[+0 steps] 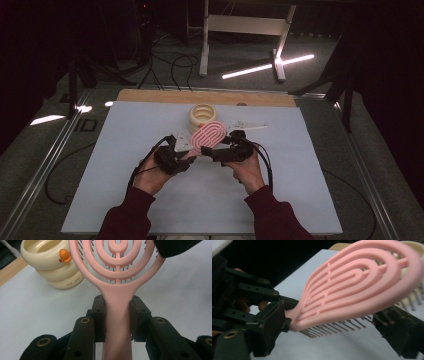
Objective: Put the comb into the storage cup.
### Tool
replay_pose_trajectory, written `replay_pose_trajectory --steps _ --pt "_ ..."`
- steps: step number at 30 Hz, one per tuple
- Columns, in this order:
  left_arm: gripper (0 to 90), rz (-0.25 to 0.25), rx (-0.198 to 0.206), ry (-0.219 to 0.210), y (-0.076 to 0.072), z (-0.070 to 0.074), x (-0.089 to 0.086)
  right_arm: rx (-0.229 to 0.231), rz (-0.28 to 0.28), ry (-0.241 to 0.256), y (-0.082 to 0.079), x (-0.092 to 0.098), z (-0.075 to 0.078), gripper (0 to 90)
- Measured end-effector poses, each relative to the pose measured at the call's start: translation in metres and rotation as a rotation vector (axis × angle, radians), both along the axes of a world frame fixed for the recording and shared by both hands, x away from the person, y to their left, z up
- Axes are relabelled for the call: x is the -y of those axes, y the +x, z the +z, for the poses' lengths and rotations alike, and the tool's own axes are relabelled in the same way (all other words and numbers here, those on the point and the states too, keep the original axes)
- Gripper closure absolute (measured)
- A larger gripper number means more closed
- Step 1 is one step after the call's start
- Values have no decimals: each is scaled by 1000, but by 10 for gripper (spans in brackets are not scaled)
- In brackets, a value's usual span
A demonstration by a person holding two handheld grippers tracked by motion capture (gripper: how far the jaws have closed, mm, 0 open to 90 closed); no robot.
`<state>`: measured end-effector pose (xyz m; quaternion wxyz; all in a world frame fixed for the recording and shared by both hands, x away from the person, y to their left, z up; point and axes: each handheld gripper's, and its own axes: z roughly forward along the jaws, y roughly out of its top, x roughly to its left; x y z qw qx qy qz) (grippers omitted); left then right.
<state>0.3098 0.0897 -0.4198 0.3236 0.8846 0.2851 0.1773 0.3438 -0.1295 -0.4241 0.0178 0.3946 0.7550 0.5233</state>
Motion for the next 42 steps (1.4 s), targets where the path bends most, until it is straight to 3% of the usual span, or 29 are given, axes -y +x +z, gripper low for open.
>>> replay_pose_trajectory --steps 2,7,12,24,28,34,42 --pt "699 -1 5 -3 -1 1 2 -11 2 29 0 -1 1 178" --pt "699 -8 12 -6 -3 2 4 -23 -18 31 1 0 0 332" --pt "699 -12 14 -11 -3 1 5 -35 -18 52 1 0 1 399" --pt "697 -7 8 16 -2 -5 8 -47 -8 61 2 -3 3 512" --pt "696 -4 5 30 -1 -9 9 -60 8 86 2 -4 5 574" --pt "696 5 -1 18 0 -11 9 -48 34 61 0 -9 9 613" --pt "689 4 -1 -6 0 -9 6 -43 61 78 -1 -14 16 633"
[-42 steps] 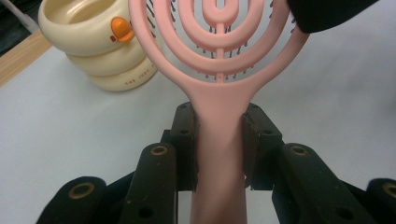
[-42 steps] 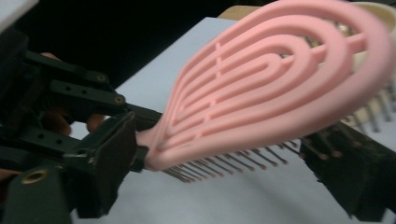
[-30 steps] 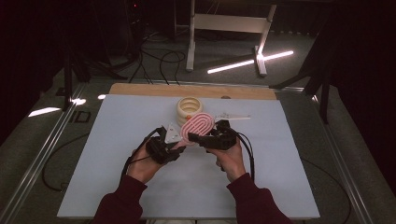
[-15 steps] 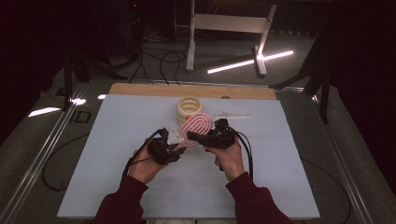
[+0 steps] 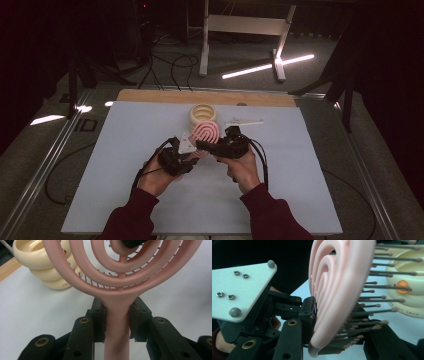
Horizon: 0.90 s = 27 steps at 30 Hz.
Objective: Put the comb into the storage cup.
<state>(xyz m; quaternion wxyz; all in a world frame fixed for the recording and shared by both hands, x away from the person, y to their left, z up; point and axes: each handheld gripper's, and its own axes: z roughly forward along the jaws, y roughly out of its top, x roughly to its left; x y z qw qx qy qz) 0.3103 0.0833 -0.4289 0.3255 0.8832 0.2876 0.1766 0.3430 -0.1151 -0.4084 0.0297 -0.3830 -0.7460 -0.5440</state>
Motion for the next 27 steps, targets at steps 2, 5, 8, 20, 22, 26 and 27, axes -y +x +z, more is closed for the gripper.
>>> replay_pose_trajectory --steps 2,5,8,20,22,26,27 --pt "686 -2 0 -5 0 0 0 4 2 -1 0 -1 1 634" --pt "661 -4 2 -3 -1 0 0 10 3 1 -1 -1 1 634" --pt "619 -7 7 0 -1 -1 2 12 4 2 -1 -2 2 634" --pt "460 16 9 -31 -2 -2 -2 9 -15 20 1 1 4 636" --pt "437 17 12 -33 -3 -2 -3 7 -21 20 2 2 4 636" --pt "392 30 24 -52 -5 -1 -6 4 -26 22 3 2 4 637" --pt "371 30 24 -52 -5 -1 -6 5 -26 22 4 2 4 637"
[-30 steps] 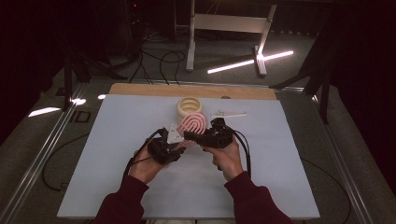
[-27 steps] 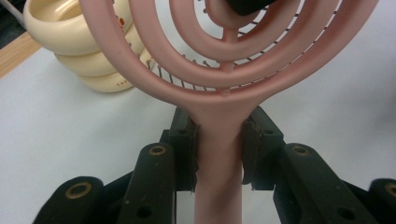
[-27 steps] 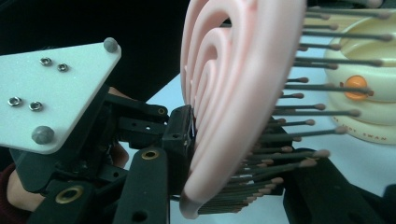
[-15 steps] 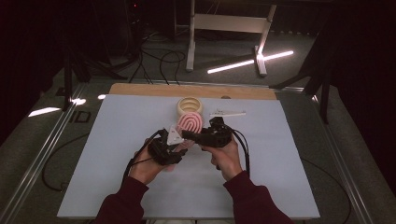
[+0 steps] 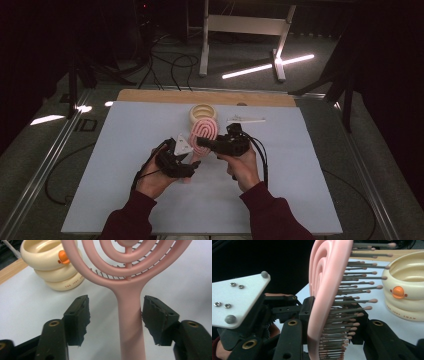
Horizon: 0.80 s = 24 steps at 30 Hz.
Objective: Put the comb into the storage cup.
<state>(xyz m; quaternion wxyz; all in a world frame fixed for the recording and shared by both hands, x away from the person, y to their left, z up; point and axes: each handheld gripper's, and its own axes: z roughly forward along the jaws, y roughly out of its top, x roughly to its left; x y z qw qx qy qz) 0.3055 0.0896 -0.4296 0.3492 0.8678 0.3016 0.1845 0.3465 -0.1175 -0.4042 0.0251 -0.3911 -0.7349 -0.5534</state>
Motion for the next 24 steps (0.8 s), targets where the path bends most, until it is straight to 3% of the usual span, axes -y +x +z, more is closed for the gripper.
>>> replay_pose_trajectory --steps 13,24 --pt "309 27 22 -29 -6 0 -9 1 -23 8 3 2 2 638" --pt "222 88 53 -81 -10 2 -35 19 -38 3 8 1 12 637"
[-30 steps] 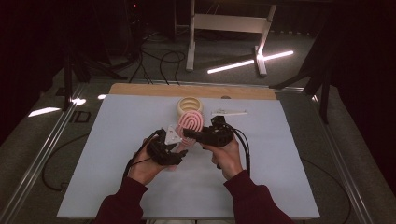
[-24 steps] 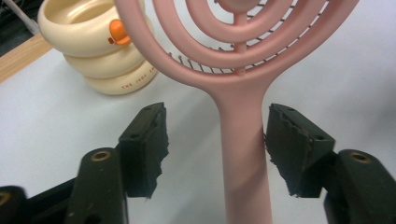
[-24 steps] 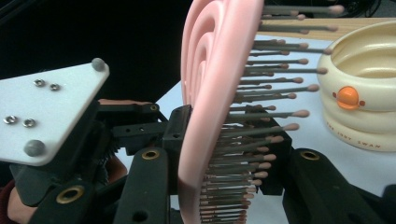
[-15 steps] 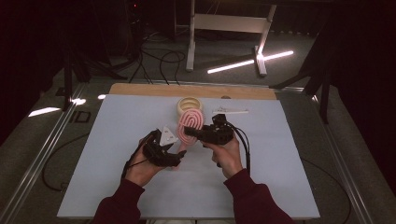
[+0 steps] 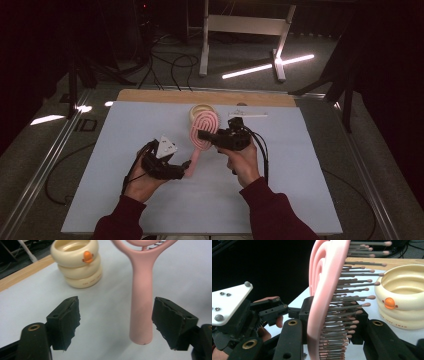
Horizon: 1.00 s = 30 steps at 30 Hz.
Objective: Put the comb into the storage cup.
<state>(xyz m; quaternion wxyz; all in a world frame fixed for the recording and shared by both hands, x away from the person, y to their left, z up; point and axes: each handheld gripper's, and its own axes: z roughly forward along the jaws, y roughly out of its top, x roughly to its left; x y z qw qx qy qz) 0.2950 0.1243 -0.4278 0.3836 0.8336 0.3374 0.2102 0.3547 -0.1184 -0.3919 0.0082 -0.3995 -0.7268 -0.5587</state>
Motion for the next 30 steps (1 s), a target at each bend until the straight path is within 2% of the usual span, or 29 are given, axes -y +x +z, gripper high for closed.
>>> replay_pose_trajectory --steps 5,11,17,20,30 --pt "178 27 12 -18 -1 0 -10 -3 -4 3 3 0 1 637" --pt "149 85 39 -52 -4 -1 -23 -4 -6 11 6 0 4 637" --pt "112 131 58 -65 -8 -2 -38 -13 -16 21 10 3 3 637" --pt "86 147 61 -84 -10 -4 -45 -14 -19 27 10 3 4 637" --pt "8 192 57 -94 -18 -15 -65 3 -25 15 13 3 10 637"
